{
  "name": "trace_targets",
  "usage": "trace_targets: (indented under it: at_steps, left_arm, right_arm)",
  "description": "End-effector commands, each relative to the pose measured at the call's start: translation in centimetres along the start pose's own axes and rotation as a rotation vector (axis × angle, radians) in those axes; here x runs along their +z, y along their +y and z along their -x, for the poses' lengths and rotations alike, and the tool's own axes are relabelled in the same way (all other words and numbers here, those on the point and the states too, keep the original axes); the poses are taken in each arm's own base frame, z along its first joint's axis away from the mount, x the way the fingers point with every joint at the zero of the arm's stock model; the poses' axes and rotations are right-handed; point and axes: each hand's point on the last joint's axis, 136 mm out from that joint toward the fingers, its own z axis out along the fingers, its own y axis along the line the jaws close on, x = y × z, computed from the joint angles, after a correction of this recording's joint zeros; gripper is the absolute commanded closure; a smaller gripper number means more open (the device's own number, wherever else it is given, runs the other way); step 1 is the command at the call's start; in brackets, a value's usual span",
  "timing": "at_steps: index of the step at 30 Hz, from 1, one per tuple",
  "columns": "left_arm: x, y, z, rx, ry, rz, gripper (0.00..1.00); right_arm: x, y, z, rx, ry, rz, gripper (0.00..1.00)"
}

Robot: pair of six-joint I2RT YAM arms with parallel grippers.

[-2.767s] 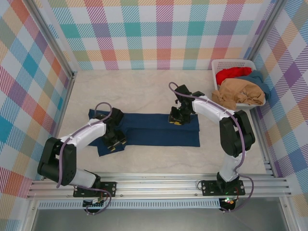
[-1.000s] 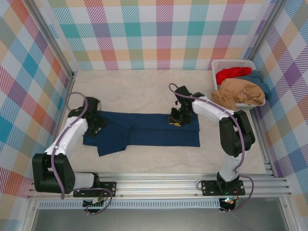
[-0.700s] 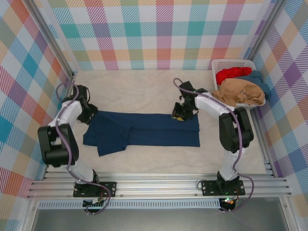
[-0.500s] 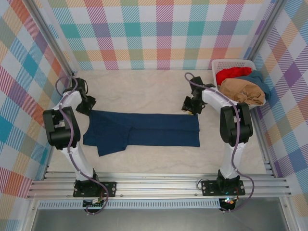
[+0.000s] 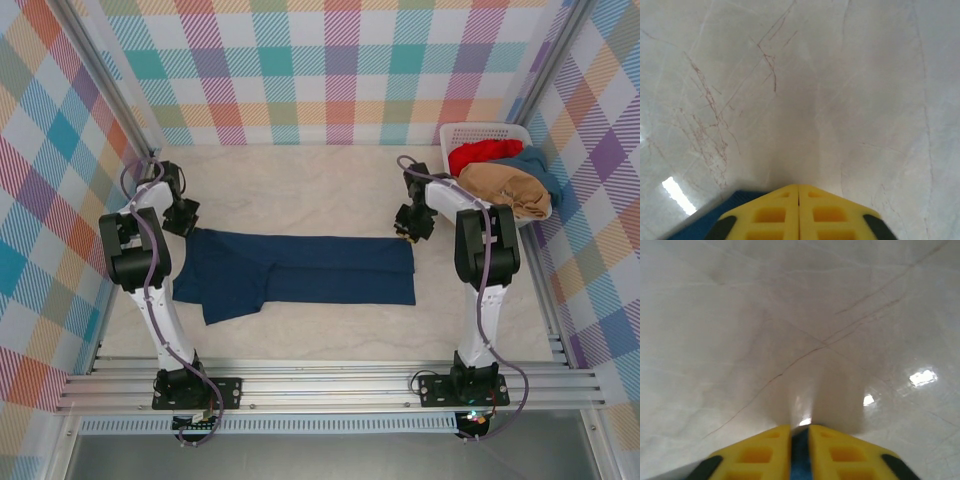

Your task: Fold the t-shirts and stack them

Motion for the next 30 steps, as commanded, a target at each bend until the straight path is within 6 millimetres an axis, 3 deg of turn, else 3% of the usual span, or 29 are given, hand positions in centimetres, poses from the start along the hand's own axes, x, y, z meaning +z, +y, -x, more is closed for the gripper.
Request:
trace_targets:
  at_steps: [1, 3, 9, 12, 13, 18, 21, 23, 25, 30]
  left_arm:
    - [0.6, 1.3, 1.0, -0.016, 0.009, 0.053, 1.0]
    - [0.8, 1.3, 1.4, -0.017, 0.007, 0.061, 1.0]
    - [0.5, 2.4, 2.8, -0.011, -0.015, 0.134, 1.0]
    - [-0.1, 1.5, 3.3, -0.011, -0.017, 0.083, 1.0]
    - [-0.6, 0.9, 3.4, 0.002, -0.02, 0.062, 0.97]
    - [-5.1, -1.7, 4.5, 0.053, -0.078, -0.027, 0.63]
    - [-8.8, -1.7, 4.1, 0.091, -0.128, -0.049, 0.54]
    - [-10.3, 0.0, 2.2, 0.095, -0.115, -0.042, 0.53]
    - [-10.8, 2.6, -1.1, 0.101, -0.072, -0.023, 0.53]
    - [-10.1, 11.5, -9.9, 0.109, -0.006, 0.007, 0.56]
  right_arm:
    - [0.8, -0.8, 0.0, 0.025, 0.013, -0.06, 0.92]
    - [1.0, -1.3, 0.2, 0.022, 0.01, -0.092, 1.0]
    - [1.1, -2.1, 0.2, 0.009, 0.008, -0.13, 1.0]
    - [0.7, -1.9, 0.2, 0.0, 0.0, -0.117, 1.0]
    - [0.6, -1.8, 0.2, -0.005, -0.002, -0.113, 1.0]
    - [-0.6, -0.2, 0.6, -0.057, -0.011, -0.044, 0.97]
    - [-2.4, 0.9, 0.7, -0.111, -0.047, -0.016, 0.73]
    - [-3.8, 1.3, 0.7, -0.135, -0.071, -0.005, 0.64]
    - [-5.2, 1.5, 0.3, -0.149, -0.091, 0.008, 0.62]
    - [-8.2, 2.7, -1.6, -0.199, -0.124, 0.089, 0.61]
